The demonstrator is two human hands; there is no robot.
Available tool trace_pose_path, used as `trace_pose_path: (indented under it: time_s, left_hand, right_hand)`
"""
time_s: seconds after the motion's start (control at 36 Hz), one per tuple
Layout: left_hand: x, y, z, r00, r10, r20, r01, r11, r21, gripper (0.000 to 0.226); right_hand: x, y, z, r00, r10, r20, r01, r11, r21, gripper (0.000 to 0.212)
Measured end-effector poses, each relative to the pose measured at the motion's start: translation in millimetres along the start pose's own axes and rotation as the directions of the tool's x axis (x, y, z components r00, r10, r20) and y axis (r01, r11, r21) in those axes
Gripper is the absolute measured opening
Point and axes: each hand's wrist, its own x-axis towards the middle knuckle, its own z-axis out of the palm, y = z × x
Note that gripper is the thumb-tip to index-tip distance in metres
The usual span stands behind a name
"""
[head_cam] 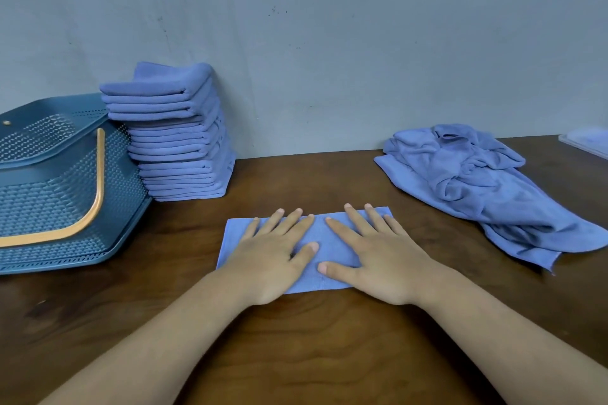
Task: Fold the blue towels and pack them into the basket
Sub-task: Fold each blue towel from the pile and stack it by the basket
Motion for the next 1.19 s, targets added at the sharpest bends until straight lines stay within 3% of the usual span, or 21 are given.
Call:
trace_pose_path:
  time_s: [0.42, 0.94, 1.0, 1.06, 1.11, 1.19]
  left_hand:
    - [-14.4, -32.3, -4.8, 0.988, -0.15, -0.028, 0.151, 0.988, 0.025, 0.083]
    - [-38.3, -32.4, -6.6, 0.98, -0.197, 0.012, 0.196, 0.979, 0.048, 0.087]
    - [-37.7, -32.4, -8.1, 0.981, -0.191, 0.025, 0.189, 0.981, 0.048, 0.088]
    - [-37.7, -32.3, -9.3, 0.982, -0.186, 0.013, 0.185, 0.981, 0.067, 0.088]
    - [-38.2, -31.5, -10.5, 0.984, -0.146, -0.097, 0.159, 0.977, 0.142, 0.085]
    - [-38.7, -26.5, -13.7, 0.95, 0.054, -0.308, 0.007, 0.981, 0.192, 0.072]
  right_hand:
    - [-6.6, 45.6, -10.8, 0.996, 0.093, 0.018, -0.095, 0.983, 0.158, 0.076]
    - [-31.3, 29.7, -22.8, 0.991, 0.113, 0.077, -0.117, 0.992, 0.053, 0.08]
    - [-22.9, 31.9, -32.8, 0.991, 0.122, 0.062, -0.128, 0.986, 0.109, 0.07]
    - [-7.6, 37.7, -41.6, 0.994, 0.113, -0.003, -0.112, 0.986, 0.126, 0.042]
    - [8.4, 38.8, -52.7, 0.991, 0.132, 0.004, -0.132, 0.99, 0.06, 0.026]
    - [27.9, 27.6, -71.9, 0.971, 0.197, 0.138, -0.202, 0.979, 0.025, 0.02]
